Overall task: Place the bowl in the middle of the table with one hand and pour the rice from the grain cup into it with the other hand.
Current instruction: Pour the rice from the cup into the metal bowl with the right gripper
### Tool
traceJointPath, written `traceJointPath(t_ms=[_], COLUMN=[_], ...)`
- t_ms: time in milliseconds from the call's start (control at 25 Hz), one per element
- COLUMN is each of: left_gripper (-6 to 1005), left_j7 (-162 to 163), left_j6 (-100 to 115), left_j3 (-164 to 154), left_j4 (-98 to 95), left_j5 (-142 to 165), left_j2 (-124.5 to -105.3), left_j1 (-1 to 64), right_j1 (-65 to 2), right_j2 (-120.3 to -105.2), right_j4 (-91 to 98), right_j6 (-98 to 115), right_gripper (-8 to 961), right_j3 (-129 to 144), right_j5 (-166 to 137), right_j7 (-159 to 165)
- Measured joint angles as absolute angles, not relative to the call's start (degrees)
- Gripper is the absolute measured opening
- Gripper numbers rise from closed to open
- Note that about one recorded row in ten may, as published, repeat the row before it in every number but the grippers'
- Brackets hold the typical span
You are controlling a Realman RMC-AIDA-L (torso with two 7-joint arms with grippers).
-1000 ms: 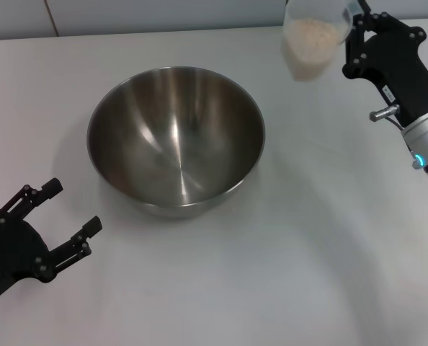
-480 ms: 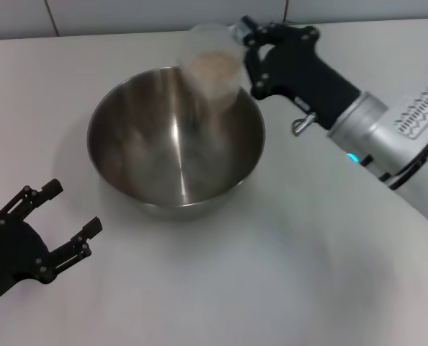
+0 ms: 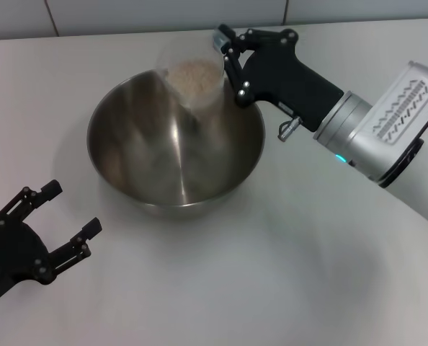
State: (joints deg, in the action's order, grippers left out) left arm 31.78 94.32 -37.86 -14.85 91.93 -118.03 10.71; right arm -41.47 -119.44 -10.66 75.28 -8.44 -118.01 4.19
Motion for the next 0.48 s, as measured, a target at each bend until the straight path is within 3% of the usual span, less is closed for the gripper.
traceJointPath(t_ms=[480], left_gripper=[848], left_j7=[31.7], left_j6=[93.9], left_j3=[-37.6], left_j4=[-14.2], left_j5=[91.8], left_j2=[-118.13], left_j1=[10.7], right_j1=[-42.0], right_j2=[-119.64], right_j4=[-11.8], right_j6=[75.3], right_gripper=[34], right_j3=[-9.8], right_j5=[-121.1], right_j7=[-34.1])
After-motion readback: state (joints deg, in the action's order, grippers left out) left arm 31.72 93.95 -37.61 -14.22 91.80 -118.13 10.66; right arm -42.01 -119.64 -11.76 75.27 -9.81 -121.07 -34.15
